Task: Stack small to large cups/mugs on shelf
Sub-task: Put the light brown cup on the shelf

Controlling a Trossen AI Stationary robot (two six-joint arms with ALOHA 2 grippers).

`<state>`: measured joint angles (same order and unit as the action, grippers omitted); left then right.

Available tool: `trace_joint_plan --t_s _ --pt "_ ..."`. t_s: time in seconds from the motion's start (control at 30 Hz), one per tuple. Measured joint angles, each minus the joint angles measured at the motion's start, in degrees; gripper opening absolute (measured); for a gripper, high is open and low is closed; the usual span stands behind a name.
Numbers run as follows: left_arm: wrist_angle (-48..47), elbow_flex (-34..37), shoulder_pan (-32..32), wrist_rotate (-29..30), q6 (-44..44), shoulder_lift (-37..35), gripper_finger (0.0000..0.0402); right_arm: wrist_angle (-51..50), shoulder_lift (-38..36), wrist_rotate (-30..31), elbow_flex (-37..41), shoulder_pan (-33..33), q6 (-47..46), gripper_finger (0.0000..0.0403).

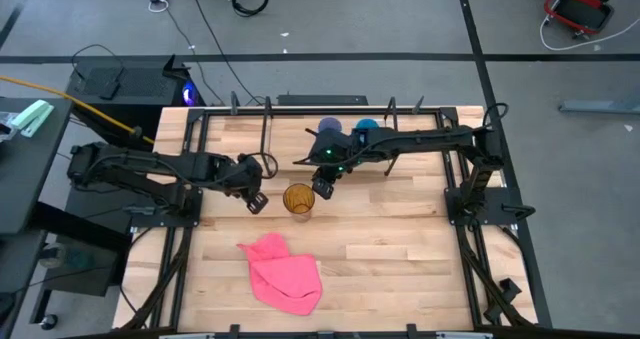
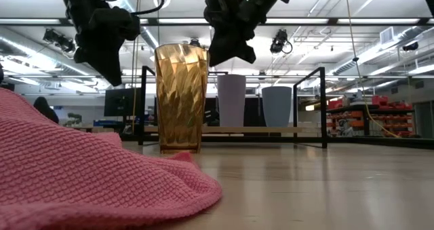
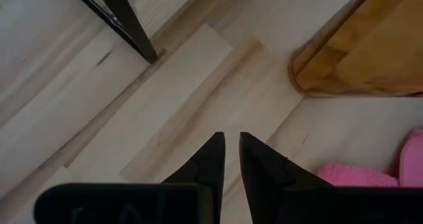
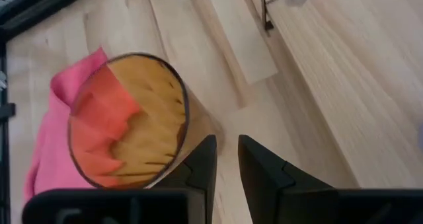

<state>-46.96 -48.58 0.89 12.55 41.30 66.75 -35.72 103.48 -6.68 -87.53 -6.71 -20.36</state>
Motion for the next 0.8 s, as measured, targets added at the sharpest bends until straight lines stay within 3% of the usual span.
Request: trace_joint_plan --t_s 0.27,0.57,0.8 --pt "5.57 -1.77 0.01 -5.90 -4.58 -0.05 0.0053 -3.51 -1.77 0.01 0.00 0.54 -0.02 0.0071" --pt "6.85 -13.28 0.00 -6.00 -8.53 0.54 0.0057 -13.41 -2.60 1.22 0.00 2.09 -1.98 0.0071" --pt "6.06 -16.77 -0.35 -6.06 -9.79 5.01 0.0068 -18.90 -2.60 4.60 0.00 5.96 -2.62 0.0071"
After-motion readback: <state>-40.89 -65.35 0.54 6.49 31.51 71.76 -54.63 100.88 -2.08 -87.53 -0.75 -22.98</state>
